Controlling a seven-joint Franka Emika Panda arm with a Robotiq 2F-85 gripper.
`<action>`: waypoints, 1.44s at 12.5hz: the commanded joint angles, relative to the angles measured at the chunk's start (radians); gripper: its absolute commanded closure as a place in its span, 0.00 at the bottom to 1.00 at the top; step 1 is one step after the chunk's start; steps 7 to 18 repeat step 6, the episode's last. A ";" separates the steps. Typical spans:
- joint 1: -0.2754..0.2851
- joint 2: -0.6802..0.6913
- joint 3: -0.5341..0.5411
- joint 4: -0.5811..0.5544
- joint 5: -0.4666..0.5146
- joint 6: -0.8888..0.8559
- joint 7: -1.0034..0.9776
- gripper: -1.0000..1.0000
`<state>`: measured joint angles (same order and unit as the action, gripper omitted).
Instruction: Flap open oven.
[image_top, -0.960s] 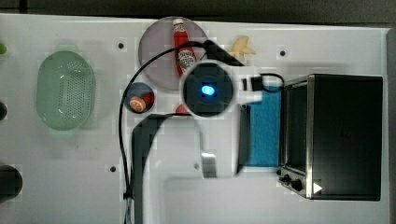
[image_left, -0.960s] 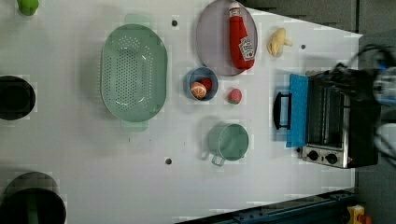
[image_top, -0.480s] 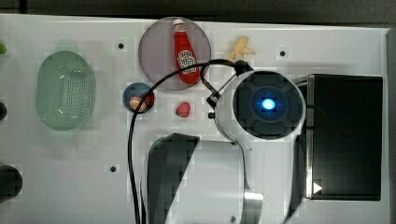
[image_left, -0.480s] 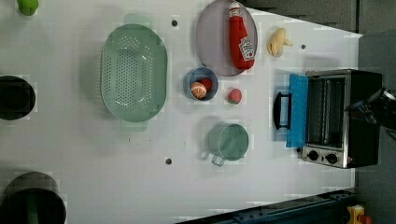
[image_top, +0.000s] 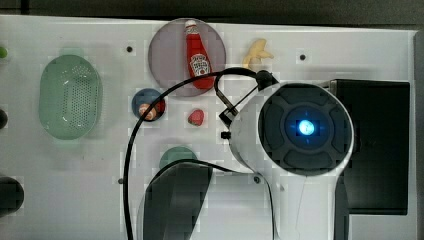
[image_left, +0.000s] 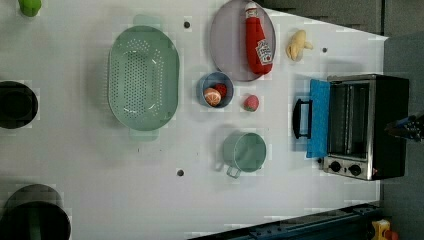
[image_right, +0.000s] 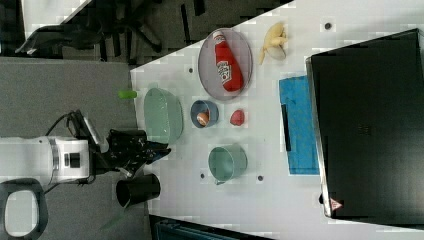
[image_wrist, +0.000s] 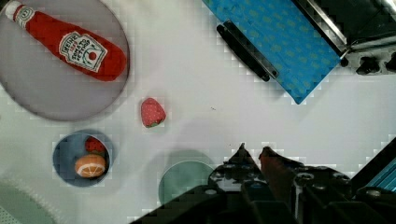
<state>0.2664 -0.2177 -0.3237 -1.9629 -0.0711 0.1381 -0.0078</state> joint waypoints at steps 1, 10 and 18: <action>-0.003 -0.005 0.006 0.007 0.008 -0.001 0.075 0.83; -0.003 -0.001 0.006 0.004 0.008 -0.001 0.075 0.83; -0.003 -0.001 0.006 0.004 0.008 -0.001 0.075 0.83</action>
